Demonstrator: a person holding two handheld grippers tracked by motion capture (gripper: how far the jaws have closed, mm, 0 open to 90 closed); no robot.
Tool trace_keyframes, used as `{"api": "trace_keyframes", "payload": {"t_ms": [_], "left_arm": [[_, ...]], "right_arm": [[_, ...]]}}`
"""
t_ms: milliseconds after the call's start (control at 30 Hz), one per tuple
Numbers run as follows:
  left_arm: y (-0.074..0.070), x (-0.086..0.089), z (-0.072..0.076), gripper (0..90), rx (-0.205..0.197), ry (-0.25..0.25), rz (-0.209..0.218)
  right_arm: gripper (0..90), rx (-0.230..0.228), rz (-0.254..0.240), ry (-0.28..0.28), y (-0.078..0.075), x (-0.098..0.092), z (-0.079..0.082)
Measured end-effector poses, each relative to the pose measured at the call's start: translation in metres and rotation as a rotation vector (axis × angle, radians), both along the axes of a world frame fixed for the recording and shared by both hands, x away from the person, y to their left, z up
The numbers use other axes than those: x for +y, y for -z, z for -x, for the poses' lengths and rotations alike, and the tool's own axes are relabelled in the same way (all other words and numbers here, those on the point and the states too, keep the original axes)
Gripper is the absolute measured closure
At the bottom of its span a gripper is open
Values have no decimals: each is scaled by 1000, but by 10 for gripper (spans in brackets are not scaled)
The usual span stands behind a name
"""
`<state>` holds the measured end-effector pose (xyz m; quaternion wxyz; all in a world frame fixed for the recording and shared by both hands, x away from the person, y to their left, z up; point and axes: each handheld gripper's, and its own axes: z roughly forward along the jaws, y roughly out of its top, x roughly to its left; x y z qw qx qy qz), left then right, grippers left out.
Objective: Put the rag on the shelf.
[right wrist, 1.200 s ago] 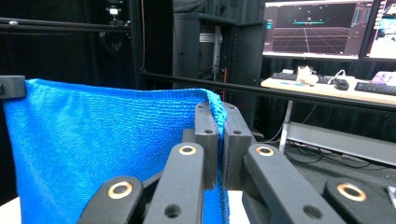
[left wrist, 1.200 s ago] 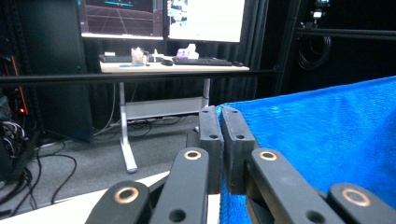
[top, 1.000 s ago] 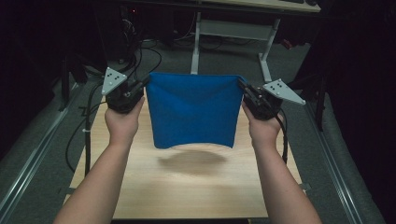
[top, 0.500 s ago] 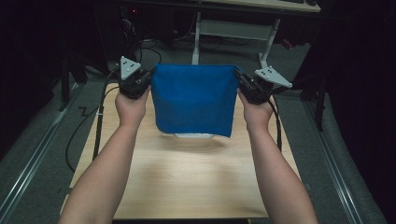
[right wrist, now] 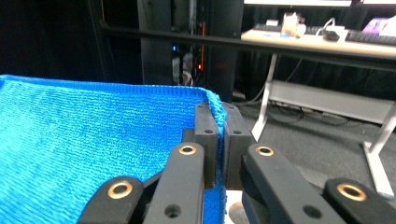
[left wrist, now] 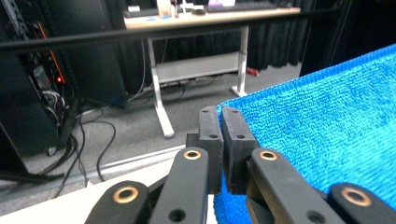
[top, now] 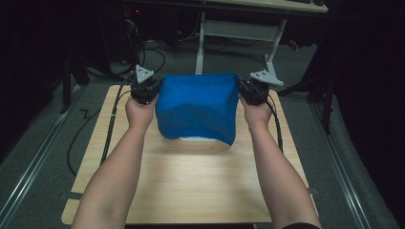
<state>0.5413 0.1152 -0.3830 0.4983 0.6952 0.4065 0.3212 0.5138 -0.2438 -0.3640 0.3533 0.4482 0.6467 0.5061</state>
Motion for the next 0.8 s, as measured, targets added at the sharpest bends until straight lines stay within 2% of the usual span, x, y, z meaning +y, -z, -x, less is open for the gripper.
{"api": "trace_keyframes", "payload": {"t_ms": [100,133,200,433,567,633,800], "left_arm": [[13,3,0,878,31,0,-4],[18,4,-1,878,58,6,-14],[26,6,1,878,60,9,-13],[50,9,8,878,111,38,10],[62,10,15,878,132,50,23],[69,10,18,878,159,61,22],[81,11,28,879,177,69,50]], "right_arm": [[882,23,29,-2,10,4,-3],[882,27,34,-8,13,5,-3],[882,39,43,-11,19,7,-3],[882,83,53,-19,43,8,3],[881,105,56,-18,57,8,10],[882,118,52,-19,64,7,13],[881,154,64,-18,77,5,23]]}}
